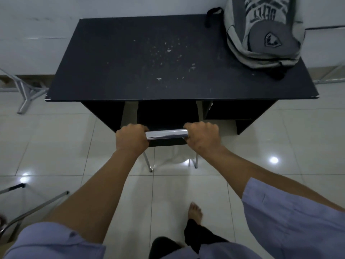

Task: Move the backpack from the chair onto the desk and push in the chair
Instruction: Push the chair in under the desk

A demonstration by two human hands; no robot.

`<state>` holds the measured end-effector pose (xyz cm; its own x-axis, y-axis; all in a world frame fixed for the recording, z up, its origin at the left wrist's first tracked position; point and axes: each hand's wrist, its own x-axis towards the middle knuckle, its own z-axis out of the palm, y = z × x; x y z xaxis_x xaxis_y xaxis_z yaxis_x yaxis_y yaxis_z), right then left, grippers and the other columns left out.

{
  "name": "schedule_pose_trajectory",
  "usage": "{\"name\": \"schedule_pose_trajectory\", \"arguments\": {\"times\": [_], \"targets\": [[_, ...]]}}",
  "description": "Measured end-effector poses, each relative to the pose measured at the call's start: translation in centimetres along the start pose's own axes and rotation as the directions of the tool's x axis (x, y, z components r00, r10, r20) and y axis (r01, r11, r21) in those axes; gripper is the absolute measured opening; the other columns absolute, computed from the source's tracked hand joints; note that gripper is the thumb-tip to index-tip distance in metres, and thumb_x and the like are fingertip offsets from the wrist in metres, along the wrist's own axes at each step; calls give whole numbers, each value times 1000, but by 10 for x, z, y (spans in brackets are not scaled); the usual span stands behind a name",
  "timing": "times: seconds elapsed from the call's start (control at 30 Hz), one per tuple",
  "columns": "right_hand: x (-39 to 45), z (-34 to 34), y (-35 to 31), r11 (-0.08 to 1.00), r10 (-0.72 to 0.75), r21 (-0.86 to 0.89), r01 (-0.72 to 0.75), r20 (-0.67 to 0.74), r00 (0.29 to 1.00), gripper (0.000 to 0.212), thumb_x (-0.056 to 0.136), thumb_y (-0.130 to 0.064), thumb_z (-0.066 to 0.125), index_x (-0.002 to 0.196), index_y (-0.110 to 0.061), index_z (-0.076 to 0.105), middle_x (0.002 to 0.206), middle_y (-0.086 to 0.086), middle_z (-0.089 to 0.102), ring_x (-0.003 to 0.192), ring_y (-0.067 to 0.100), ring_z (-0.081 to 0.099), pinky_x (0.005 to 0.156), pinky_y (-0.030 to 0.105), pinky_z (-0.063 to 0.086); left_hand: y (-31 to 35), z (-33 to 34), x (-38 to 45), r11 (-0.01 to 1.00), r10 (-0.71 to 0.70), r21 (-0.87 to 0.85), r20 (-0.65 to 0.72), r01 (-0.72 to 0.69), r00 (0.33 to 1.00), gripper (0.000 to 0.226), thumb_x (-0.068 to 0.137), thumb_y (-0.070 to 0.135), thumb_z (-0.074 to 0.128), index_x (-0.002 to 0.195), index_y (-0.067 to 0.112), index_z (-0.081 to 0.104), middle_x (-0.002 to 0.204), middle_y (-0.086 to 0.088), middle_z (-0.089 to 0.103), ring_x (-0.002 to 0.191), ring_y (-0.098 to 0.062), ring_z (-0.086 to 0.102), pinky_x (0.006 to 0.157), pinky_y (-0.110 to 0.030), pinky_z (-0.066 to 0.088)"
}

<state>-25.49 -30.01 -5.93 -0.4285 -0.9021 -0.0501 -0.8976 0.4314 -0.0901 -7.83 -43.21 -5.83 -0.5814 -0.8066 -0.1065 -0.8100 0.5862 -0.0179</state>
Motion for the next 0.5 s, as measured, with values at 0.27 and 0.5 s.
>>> {"name": "schedule_pose_trajectory", "arguments": {"times": [0.27, 0.5], "targets": [[64, -2, 7, 997, 51, -58, -53, -39, 998, 19, 87, -39, 69, 103, -30, 72, 77, -2, 71, 71, 26, 69, 60, 30, 35, -7, -8, 75, 997, 81, 15, 32, -81, 996, 30, 83, 32, 71, 112, 37, 74, 85, 1, 72, 80, -27, 69, 70, -33, 49], [119, 3, 6, 990, 113, -76, -121, -98, 989, 16, 76, -39, 79, 88, -28, 74, 63, -2, 66, 57, 25, 64, 56, 28, 34, -20, -15, 136, 985, 171, 25, 36, -172, 985, 26, 83, 32, 69, 108, 33, 76, 82, 0, 71, 77, -27, 69, 67, -32, 52]]}}
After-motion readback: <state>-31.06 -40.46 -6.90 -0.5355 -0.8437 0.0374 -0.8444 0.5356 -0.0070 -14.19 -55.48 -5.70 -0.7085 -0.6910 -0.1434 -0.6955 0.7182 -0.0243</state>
